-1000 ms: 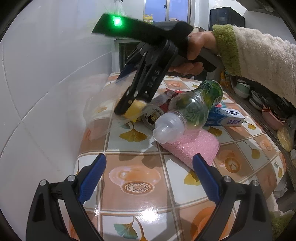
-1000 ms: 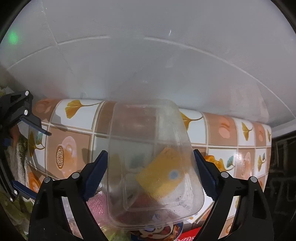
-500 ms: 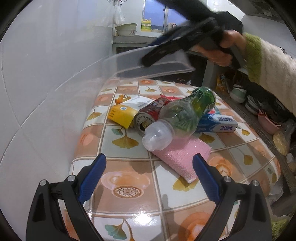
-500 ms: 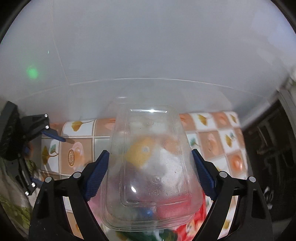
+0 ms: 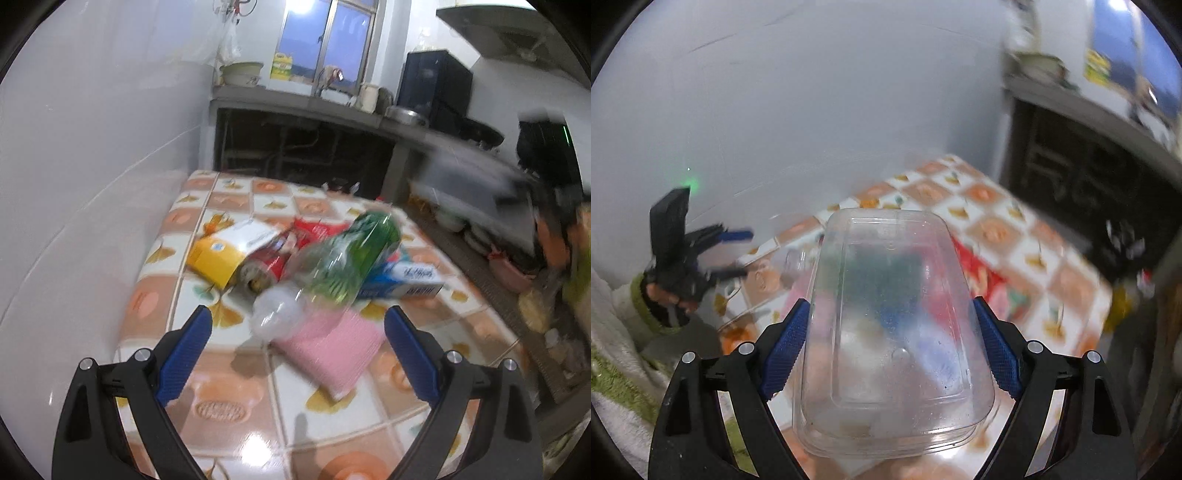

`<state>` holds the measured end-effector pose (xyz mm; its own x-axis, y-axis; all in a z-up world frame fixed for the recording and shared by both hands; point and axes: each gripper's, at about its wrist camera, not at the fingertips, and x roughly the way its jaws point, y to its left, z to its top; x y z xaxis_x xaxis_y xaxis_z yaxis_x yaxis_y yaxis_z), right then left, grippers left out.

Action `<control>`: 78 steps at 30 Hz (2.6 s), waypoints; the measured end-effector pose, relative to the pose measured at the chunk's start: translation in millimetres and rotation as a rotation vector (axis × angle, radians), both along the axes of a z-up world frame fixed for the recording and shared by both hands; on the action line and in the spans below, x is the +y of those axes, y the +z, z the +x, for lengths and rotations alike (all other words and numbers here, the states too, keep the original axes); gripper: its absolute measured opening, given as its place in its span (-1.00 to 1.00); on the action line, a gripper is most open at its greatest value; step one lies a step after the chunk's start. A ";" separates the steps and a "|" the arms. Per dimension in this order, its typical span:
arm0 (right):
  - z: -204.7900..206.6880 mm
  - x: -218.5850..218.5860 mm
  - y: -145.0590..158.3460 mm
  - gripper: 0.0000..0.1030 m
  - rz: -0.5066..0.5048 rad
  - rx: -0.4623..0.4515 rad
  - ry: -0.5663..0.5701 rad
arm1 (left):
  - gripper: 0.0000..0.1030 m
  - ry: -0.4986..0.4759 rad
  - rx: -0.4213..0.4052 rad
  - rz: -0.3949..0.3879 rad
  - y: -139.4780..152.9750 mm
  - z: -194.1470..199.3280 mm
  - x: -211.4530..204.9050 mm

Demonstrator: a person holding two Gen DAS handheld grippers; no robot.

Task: Collect trash
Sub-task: 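Grasp the green bottle with the left tool while the right tool holds the clear box, then lift and carry the green bottle and clear box toward the blue wastebasket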

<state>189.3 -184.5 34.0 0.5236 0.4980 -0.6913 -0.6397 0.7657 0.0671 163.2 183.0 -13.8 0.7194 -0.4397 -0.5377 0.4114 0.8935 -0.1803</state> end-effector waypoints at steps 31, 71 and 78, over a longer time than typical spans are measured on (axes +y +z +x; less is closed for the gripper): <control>-70.6 -65.5 -106.7 0.57 0.187 0.134 -0.308 | 0.39 -0.388 0.101 0.610 -19.6 103.3 -167.0; -77.1 -64.6 -108.2 0.57 0.300 0.127 -0.274 | 0.17 -0.333 -0.156 0.863 6.4 49.2 -177.2; -80.7 -61.7 -105.5 0.57 0.303 0.120 -0.277 | 0.16 -0.286 -0.187 0.808 31.1 36.5 -159.1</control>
